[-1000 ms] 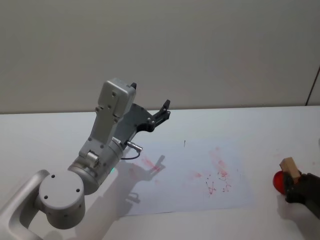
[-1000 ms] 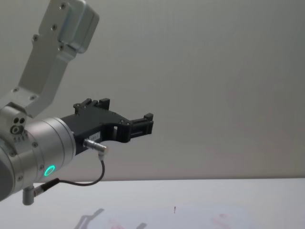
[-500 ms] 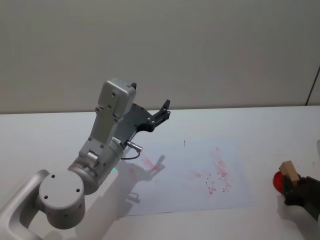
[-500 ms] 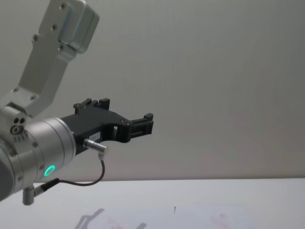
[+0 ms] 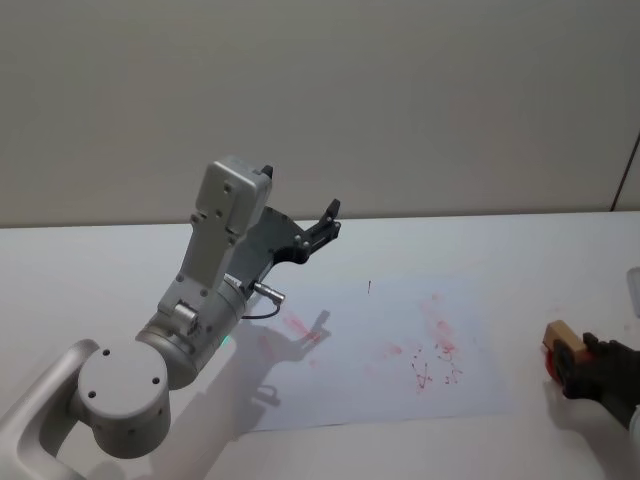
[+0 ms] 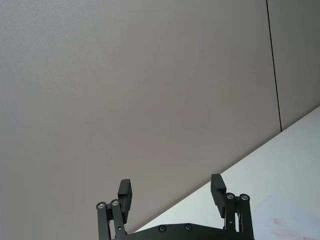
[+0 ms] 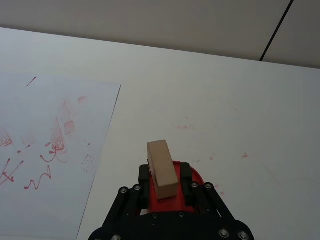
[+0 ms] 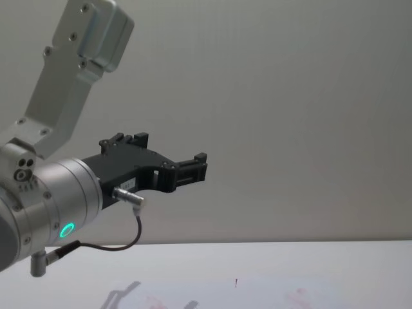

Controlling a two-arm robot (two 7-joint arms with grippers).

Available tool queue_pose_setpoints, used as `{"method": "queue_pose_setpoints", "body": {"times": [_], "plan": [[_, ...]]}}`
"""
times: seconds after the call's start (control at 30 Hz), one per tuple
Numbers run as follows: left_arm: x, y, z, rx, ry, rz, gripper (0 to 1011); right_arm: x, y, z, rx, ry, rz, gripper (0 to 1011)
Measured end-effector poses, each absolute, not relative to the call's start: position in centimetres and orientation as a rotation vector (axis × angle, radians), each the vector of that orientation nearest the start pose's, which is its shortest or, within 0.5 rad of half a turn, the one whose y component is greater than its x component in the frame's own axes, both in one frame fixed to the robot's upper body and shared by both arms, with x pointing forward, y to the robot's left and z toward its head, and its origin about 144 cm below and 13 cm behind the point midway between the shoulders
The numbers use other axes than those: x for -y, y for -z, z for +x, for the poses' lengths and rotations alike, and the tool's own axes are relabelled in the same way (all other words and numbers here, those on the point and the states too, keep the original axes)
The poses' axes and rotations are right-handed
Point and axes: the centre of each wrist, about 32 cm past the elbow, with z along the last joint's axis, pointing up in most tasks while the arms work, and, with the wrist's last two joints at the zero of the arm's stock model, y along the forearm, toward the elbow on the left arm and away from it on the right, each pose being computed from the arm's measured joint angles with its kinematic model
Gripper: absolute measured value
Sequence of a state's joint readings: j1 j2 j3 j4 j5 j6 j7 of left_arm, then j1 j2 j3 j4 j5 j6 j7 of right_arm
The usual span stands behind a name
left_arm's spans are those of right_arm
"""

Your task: Use the one hand to pick up the stamp and affix it onto the A4 paper.

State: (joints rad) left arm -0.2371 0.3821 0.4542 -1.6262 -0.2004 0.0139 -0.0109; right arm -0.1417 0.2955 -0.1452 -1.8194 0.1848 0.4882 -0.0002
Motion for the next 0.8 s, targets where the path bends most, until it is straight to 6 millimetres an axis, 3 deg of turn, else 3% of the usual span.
{"method": "queue_pose_setpoints", "body": {"times": [0.7,0.8], "plan": [[-19.84,-120.44,49.20,0.268,-1.124,0.061,1001,24.64,-116.97,41.69,-0.222,1.356,-0.413,982],[-19.84,-120.44,49.20,0.268,-1.124,0.061,1001,24.63,-116.98,41.71,-0.222,1.355,-0.413,1001]]}}
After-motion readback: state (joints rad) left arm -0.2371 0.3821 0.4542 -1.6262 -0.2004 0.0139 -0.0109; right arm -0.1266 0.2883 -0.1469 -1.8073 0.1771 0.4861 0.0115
